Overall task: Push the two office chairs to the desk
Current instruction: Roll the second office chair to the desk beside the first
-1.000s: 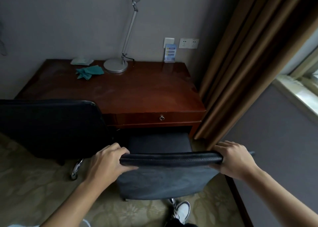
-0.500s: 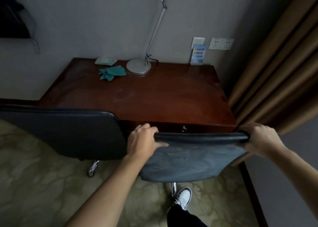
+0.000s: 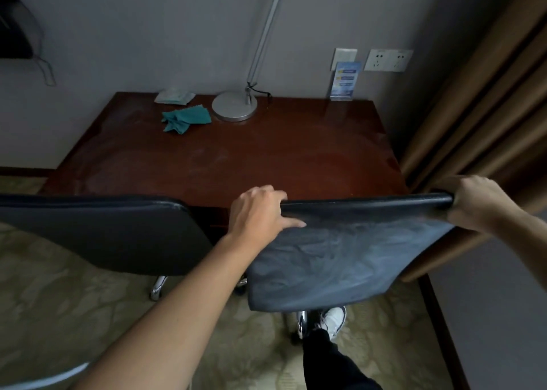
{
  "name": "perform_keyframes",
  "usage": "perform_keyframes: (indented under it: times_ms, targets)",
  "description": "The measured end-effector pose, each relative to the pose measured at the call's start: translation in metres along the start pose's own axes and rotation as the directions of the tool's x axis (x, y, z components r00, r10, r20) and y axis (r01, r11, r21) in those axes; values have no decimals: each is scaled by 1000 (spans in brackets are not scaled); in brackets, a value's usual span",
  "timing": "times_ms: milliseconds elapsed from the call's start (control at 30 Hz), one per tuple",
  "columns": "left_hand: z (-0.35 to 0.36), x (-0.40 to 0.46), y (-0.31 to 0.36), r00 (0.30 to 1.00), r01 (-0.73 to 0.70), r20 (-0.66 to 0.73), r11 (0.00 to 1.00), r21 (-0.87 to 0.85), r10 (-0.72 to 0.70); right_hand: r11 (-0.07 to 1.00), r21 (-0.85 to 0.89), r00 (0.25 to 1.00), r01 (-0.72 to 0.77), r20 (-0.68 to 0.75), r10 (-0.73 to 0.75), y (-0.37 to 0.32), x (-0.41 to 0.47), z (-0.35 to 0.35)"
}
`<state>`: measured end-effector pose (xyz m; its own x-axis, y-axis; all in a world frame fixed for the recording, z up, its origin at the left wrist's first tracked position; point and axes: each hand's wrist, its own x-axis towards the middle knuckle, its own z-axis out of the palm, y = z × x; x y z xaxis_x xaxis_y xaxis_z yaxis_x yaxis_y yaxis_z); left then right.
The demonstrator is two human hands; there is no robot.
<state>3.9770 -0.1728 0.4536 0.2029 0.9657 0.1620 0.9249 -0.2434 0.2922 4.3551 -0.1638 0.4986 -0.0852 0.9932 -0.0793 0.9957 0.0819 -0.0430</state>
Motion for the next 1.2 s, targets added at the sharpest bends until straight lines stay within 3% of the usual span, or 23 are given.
perform_keyframes:
  times_ms: [333,633,800,1000,1200]
  targets:
    - [5,-25,-8,997,74,23,997,-27,-74,1000,-28,999,10,39,-9,-17,-19,5]
    - [4,-62,-11,986,155,72,987,-39,-152,1000,-6,998,6,-60,-6,-34,-81,40]
    - [-5,-41,-20,974,212,88,977,-29,-208,996,-72,995,57,-80,-63,-46,-59,35]
    - [-12,17,-38,978,204,41,977,-55,-202,993,-87,986,82,-137,-94,-51,-14,32]
    - [5,34,-40,997,63,-41,997,-51,-65,986,-105,973,126,-179,-144,-26,18,28]
